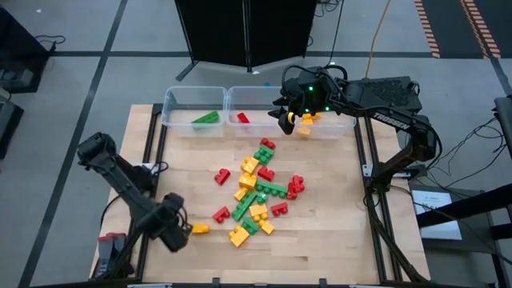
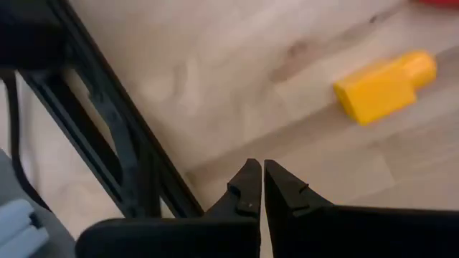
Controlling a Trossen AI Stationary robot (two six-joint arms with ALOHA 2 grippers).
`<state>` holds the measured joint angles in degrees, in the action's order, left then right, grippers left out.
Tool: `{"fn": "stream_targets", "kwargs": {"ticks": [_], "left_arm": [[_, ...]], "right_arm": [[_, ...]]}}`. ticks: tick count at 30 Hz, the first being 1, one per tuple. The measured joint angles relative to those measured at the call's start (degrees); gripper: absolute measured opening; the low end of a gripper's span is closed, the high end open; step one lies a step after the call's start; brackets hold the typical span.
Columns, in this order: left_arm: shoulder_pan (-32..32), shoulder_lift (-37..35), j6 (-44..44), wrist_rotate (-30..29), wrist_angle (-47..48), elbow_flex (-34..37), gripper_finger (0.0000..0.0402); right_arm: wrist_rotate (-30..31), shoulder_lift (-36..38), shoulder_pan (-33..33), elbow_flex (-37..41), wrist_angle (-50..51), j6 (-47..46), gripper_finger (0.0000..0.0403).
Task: Sort blocks
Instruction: Put the yellow game piece with 2 studs into the right transparent bin
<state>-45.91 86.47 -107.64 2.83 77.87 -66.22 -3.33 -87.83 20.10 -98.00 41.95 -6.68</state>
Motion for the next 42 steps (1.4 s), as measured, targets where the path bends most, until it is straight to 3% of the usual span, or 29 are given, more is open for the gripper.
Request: {"fn": "stream_targets", "kwargs": {"ticks": [7, 30, 38, 42], "left_arm": [[-2.53, 5.42, -4.61, -0.22, -6.51, 0.00, 0.0000], [5.81, 19.64, 0.57, -2.83, -20.22, 0.00, 0.0000], [11.75, 22.79, 12.27, -3.38, -24.62, -0.13, 0.0000], [15.43, 22.53, 15.63, -7.70, -22.98, -0.28, 0.0000]], "right_arm": [[0.00, 0.00, 0.00, 0.00, -0.04, -0.58, 0.0196], [-0.05, 0.00, -0.08, 0.00, 1.77, 5.65, 0.0196], [-6.07, 0.00, -1.10, 0.00, 1.90, 1.90, 0.0196], [-6.34, 0.00, -2.32, 0.00, 1.90, 1.78, 0.0196]]}}
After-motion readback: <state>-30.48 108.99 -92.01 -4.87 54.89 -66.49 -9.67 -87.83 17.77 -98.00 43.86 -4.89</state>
